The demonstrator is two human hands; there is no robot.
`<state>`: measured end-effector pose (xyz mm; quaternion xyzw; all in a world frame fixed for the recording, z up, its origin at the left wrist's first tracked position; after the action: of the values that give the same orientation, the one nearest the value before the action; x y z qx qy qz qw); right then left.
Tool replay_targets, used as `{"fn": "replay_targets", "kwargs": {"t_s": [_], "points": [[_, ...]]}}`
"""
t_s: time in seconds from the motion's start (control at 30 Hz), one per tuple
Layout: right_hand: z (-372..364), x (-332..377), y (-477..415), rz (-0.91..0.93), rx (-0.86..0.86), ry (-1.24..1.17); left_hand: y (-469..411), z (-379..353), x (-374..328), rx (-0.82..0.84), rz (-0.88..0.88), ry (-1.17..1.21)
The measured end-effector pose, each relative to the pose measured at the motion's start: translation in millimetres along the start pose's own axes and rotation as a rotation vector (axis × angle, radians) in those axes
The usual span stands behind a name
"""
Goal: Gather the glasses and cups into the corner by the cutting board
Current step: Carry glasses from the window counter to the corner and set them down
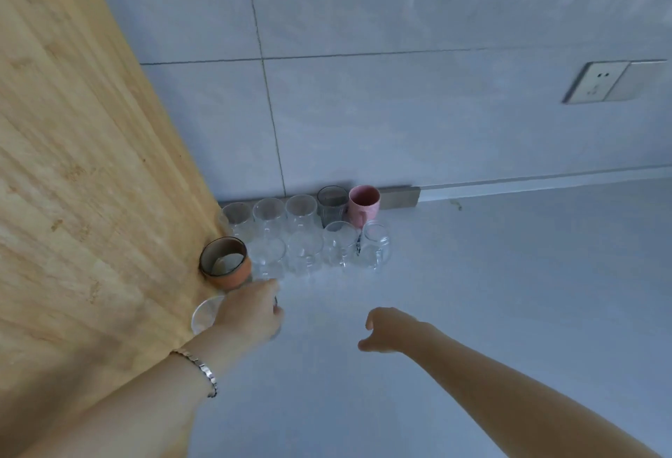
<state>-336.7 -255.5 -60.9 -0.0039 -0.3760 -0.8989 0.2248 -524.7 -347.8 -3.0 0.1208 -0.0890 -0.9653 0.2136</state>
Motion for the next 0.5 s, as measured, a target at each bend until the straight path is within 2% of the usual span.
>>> {"fn": "replay_targets", "kwargs": {"t_s": [0.13,0.33,0.5], "points": [[15,-100,27,-0.104,-0.055,-0.074,-9,-11,-106,0.138,-0.121,0.015],[16,-304,110,-0.247,-0.125,-0.17,4,-67,-333,0.425,-0.383,-0.11],[-3,-482,203,-0.452,-0.149,-0.255,31,-110,-521,0.49,-0.612,-0.102]]}}
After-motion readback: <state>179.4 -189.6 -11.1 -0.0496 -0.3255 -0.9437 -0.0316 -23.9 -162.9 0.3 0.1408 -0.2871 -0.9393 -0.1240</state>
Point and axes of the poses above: each hand's wrist, its own y-axis away from the middle knuckle, its own z-axis out of the back of the hand, x = y × z, the point moved 6 cm from there along -y, towards the middle knuckle, and after that the axes turned 4 degrees about -z, right-handed, at the moved point
